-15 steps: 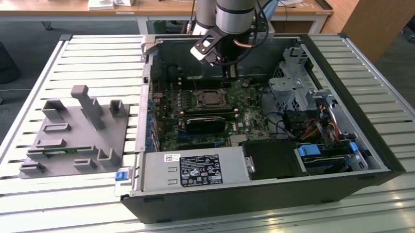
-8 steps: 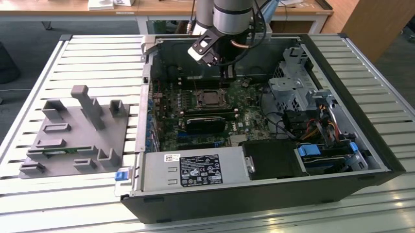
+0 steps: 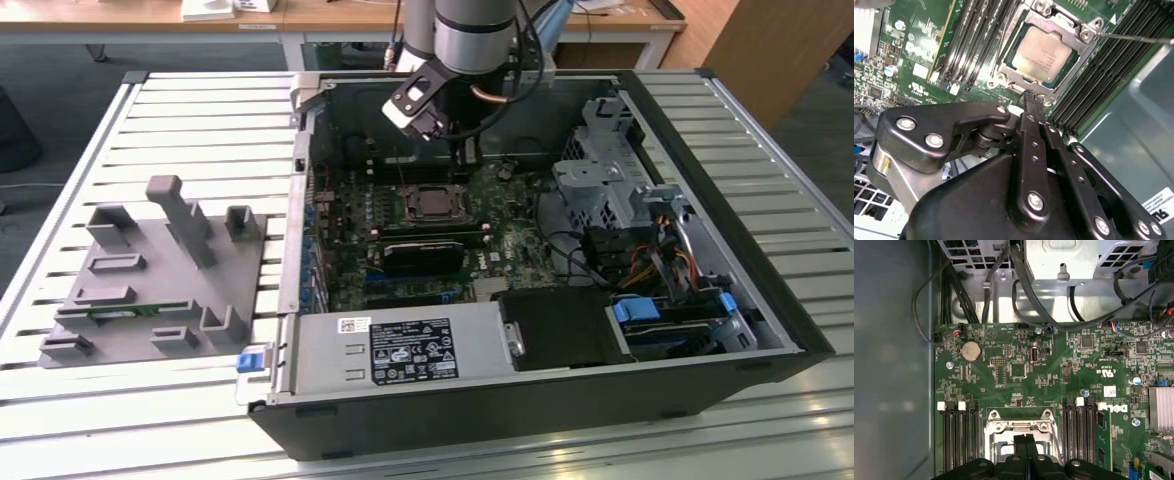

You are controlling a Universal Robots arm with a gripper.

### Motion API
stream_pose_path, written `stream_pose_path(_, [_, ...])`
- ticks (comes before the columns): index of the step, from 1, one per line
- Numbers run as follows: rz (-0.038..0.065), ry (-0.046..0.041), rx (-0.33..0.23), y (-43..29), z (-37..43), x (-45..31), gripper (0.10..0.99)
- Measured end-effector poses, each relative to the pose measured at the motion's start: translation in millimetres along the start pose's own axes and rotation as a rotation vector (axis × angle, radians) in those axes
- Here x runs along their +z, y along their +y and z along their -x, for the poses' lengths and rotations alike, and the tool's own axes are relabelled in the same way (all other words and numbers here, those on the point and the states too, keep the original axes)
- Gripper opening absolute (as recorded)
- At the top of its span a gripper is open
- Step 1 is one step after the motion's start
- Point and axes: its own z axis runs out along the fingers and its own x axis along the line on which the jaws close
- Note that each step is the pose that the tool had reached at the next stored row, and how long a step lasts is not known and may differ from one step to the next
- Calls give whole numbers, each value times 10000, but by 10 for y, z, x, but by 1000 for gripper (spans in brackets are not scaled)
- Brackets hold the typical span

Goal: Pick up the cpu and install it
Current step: 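Close the cpu cover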

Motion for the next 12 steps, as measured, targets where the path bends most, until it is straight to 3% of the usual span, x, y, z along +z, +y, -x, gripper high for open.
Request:
stream_pose_path(8, [1, 1, 0, -176, 7, 36, 106])
stream_pose_path(12, [0, 1, -1, -190, 8, 48, 106])
